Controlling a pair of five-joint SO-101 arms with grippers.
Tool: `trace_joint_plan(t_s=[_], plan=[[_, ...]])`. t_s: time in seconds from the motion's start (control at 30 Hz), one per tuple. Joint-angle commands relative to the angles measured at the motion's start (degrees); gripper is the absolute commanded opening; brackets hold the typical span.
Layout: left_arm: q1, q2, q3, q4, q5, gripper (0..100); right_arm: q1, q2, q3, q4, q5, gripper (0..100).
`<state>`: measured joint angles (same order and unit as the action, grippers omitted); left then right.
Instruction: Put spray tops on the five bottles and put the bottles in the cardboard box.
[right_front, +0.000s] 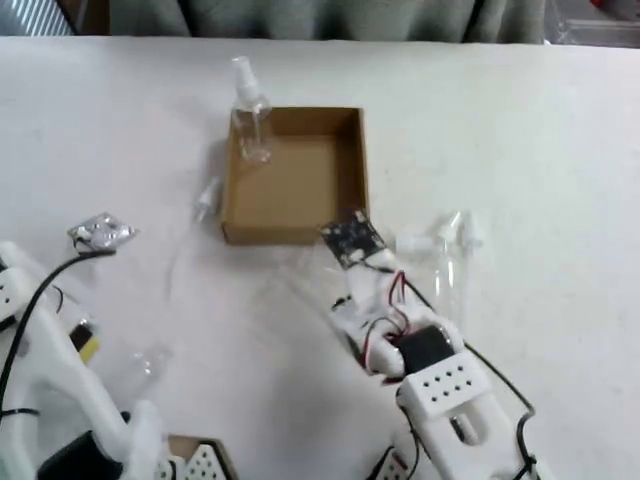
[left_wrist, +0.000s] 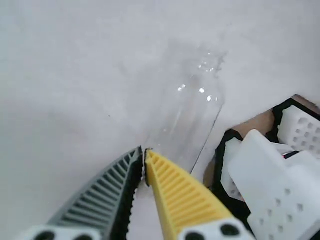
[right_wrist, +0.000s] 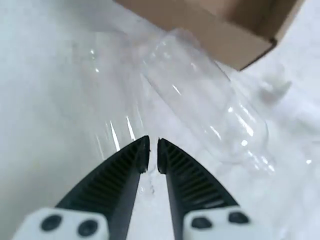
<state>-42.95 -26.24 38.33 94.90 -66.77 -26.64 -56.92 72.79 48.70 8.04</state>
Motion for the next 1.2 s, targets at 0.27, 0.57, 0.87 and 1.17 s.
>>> trace_joint_plan(t_s=[0.27,0.57,0.87,1.17], plan=[[12.00,-4.09,-1.93,6.59,-6.42,2,1.89,-10.68,12.92,-5.93,0.09,1.7],[15.87,-4.44,0.26,7.03,-7.30,5,2.24,-21.67,18.99,-5.58,0.09,1.7],[9.89,-4.53,2.11,7.30,-19.87,18,2.24,-30.55,23.56,-5.58,0.09,1.7],[0.75,-4.62,8.18,3.34,-37.10,18,1.89,-33.01,24.26,-4.44,0.18,1.7]])
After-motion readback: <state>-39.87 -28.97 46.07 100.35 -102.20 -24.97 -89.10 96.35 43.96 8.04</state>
